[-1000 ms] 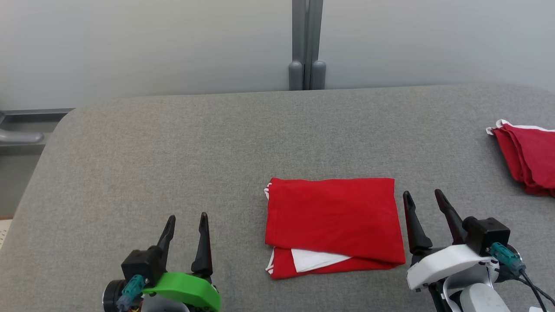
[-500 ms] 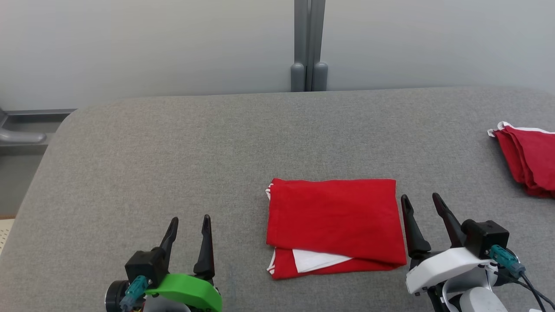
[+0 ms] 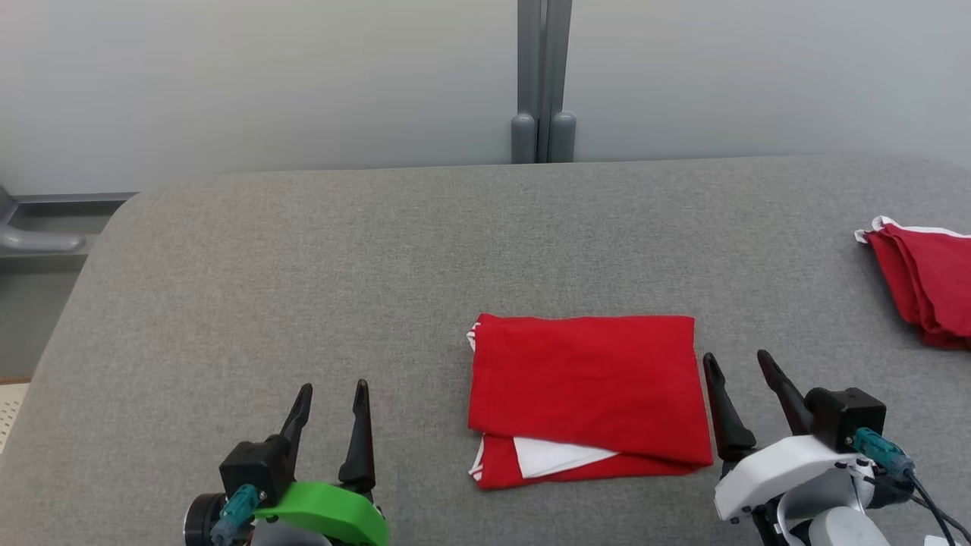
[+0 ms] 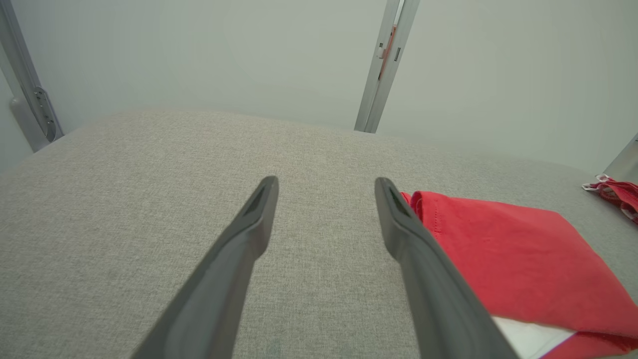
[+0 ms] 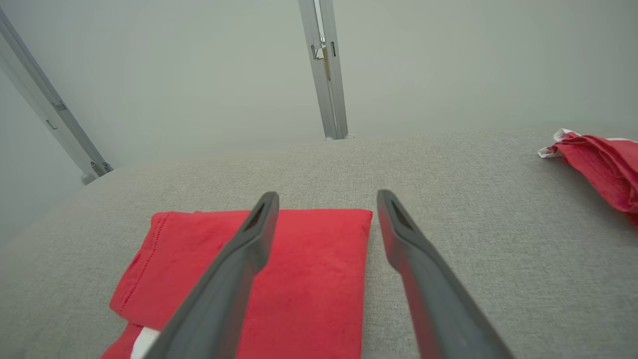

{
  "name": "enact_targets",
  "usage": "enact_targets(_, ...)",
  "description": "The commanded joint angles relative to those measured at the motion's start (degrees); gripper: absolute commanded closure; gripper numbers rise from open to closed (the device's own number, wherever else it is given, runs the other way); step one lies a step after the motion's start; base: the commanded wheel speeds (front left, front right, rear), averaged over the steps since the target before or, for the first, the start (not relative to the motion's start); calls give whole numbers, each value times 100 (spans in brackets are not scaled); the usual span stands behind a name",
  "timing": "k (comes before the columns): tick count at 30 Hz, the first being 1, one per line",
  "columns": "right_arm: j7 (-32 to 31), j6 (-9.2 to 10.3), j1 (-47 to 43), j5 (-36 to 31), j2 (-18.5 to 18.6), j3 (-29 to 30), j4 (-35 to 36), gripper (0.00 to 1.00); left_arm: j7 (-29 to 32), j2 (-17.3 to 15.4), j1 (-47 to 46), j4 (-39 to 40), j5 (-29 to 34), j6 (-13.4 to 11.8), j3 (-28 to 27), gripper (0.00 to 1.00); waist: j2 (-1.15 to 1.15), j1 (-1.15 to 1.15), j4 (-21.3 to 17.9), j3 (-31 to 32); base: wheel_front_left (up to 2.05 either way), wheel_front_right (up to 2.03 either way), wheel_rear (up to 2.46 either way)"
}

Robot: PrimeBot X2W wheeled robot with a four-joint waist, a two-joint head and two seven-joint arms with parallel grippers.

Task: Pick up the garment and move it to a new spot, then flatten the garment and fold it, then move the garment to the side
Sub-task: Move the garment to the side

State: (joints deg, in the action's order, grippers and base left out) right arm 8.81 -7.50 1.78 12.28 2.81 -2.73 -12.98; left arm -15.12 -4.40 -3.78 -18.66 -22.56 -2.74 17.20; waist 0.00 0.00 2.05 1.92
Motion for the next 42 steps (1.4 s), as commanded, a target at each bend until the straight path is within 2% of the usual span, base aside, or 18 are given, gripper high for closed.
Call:
enact_targets(1, -95, 4, 17, -89, 16, 71, -26, 0, -1, 8, 86, 0, 49, 25, -3, 0, 0, 0, 29, 0, 0, 0, 0)
enact_targets(9, -1074, 4, 374, -423, 70, 559, 85, 0, -1, -43, 46, 103, 85, 56, -55, 0, 0, 0, 224, -32, 0, 0, 0)
enact_targets(17, -2288, 4, 666, -160, 494, 742, 165, 0, -1, -84, 9, 247, 134, 41, -53, 0, 0, 0, 509, -200, 0, 0, 0)
enact_targets(26, -3249, 4, 780, 438, 861, 396, -361, 0, 4, -89, -191, 478, 204, 5, 14, 0, 0, 0, 809, -640, 0, 0, 0)
enact_targets(29, -3410, 3, 870, 757, 888, 258, -600, 0, 4, -98, -229, 524, 219, -19, 10, 0, 0, 0, 881, -779, 0, 0, 0)
enact_targets(36, -3447, 3, 1164, 952, 1003, -70, -1151, 0, 2, -90, -303, 563, 218, -39, -6, 0, 0, 0, 954, -946, 0, 0, 0)
enact_targets(37, -3431, 3, 1206, 971, 1013, -126, -1219, 36, 2, -89, -314, 559, 220, -42, -9, 0, 0, 0, 954, -957, 0, 0, 0)
enact_targets(38, -3409, 3, 1241, 987, 1026, -170, -1268, 58, 1, -88, -322, 559, 223, -47, -10, 0, 0, 0, 951, -964, 0, 0, 0)
enact_targets(41, -3311, 3, 1368, 1028, 1087, -308, -1362, 100, 1, -98, -338, 594, 286, -34, 46, 0, 0, 0, 882, -978, 0, 0, 0)
enact_targets(42, -3270, 3, 1405, 1041, 1129, -335, -1367, 100, 1, -92, -343, 609, 296, -22, 70, 0, 0, 0, 844, -980, 0, 0, 0)
